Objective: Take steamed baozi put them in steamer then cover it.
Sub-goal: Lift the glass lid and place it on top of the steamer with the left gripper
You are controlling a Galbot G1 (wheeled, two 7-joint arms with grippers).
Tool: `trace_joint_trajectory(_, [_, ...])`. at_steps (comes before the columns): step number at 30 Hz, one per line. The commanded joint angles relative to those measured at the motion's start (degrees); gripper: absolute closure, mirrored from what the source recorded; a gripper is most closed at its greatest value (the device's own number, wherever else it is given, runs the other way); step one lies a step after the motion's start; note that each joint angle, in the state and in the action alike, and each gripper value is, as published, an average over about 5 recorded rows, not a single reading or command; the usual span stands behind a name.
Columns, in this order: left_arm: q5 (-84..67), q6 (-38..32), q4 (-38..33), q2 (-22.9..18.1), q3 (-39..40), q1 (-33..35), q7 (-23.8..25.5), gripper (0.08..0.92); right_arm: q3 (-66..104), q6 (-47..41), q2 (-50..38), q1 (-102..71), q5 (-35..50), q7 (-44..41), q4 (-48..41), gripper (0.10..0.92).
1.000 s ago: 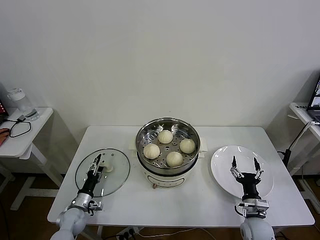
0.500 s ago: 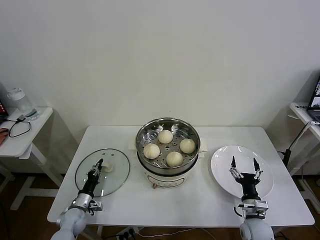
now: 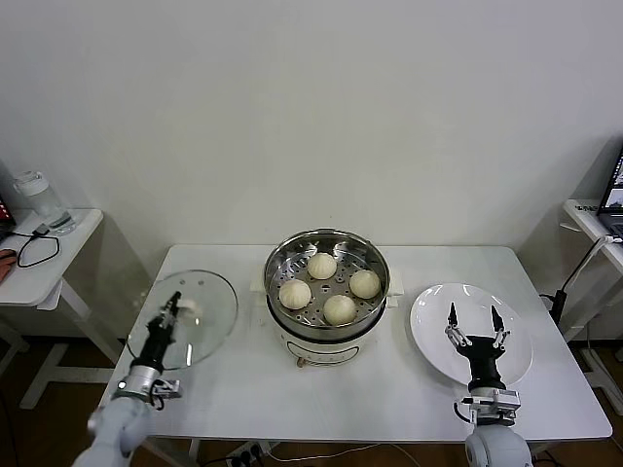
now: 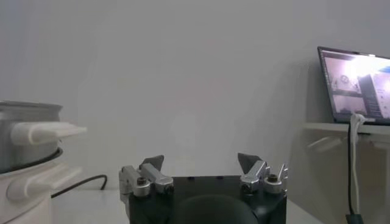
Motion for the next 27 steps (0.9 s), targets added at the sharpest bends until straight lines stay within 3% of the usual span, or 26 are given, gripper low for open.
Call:
trace_joint_trajectory(1, [-8.33, 14.1, -30.72, 5.65, -5.78, 3.48, 8.77, 0.814, 0.07, 0.08, -0.05, 0.2, -0.08, -0.16, -0.14, 0.203])
trace_joint_trajectory(7, [-8.88, 22.48, -41.48, 5.2, 5.6, 0.91, 14.37, 0.814, 0.42, 0.22, -0.03, 0.28, -0.16, -0.28, -0.34, 0.203])
trace_joint_trajectory(11, [-8.39, 27.66, -43.73, 2.99, 16.53, -2.1, 17.4, 0.814, 0.57, 0.34, 0.14, 0.38, -0.31, -0.26, -0.86, 0.203])
trace_joint_trajectory(19, [-2.59, 37.91, -37.48, -4.39, 34.54, -10.41, 26.04, 0.814, 0.83, 0.37, 0.79, 1.12, -0.68, -0.13, -1.89, 0.203])
trace_joint_trajectory(27, [1.85, 42.24, -28.55, -10.01, 39.95, -16.19, 30.33, 0.814, 1.25, 0.45, 1.25, 1.46, -1.24, -0.14, -3.27, 0.203])
